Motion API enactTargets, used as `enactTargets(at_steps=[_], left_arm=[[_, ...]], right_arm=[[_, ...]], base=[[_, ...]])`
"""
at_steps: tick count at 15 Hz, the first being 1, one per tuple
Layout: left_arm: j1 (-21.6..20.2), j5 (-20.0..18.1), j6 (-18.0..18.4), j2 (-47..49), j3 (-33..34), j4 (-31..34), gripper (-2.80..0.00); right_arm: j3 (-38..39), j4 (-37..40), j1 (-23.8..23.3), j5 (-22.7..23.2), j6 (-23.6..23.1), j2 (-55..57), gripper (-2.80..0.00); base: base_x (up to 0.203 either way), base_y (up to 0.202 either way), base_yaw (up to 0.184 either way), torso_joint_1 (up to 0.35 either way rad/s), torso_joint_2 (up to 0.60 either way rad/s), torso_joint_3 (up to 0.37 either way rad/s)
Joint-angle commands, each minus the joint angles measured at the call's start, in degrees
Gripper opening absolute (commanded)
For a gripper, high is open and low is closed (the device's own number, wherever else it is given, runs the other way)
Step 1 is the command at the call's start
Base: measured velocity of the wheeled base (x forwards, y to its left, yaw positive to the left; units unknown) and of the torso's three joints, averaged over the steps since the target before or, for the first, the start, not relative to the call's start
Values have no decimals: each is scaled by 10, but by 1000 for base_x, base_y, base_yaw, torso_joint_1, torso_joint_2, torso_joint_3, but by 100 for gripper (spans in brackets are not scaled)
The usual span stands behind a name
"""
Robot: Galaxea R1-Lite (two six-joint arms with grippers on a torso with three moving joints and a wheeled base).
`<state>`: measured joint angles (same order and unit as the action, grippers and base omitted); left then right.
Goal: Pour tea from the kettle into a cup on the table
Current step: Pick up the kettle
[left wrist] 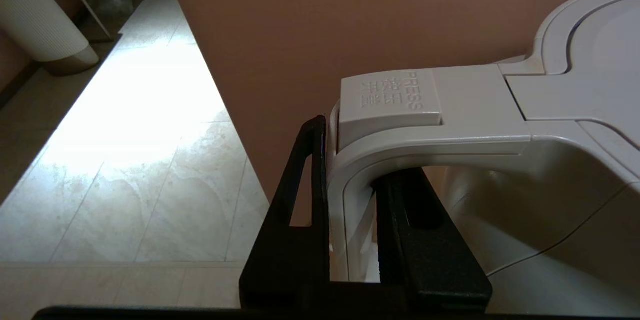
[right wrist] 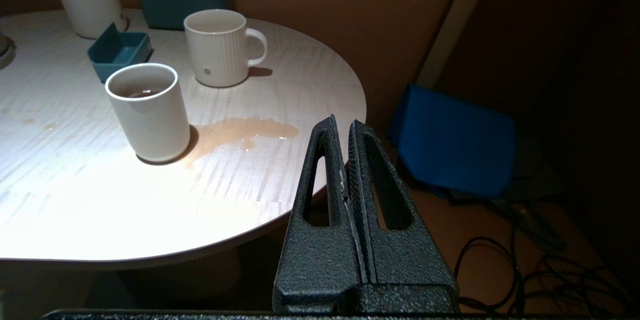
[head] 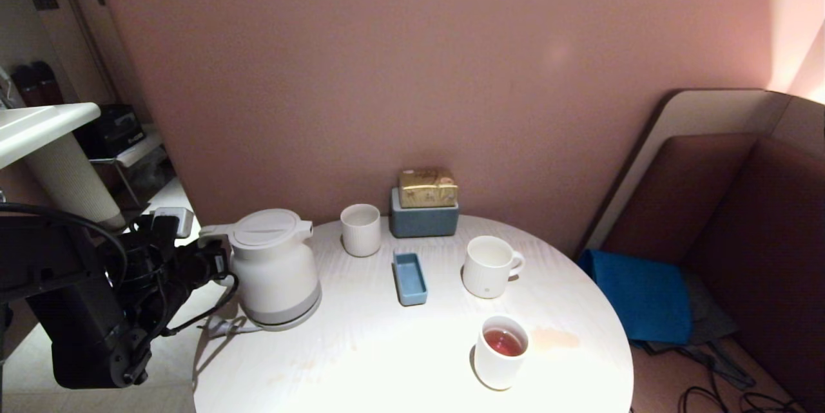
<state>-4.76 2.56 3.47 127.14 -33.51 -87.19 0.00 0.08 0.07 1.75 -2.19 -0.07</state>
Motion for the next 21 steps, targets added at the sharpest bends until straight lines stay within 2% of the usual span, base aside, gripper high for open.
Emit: enactTargets(at_steps=[1,21], left_arm=[[4,0,-3,-13,6,-28,-280],[10,3,1,-14,18,-28,-280]], right_arm=[[0,0,0,0,0,1,-280],[0,0,0,0,0,1,-280]], base=[[0,0,0,0,0,0],[0,0,0,0,0,0]])
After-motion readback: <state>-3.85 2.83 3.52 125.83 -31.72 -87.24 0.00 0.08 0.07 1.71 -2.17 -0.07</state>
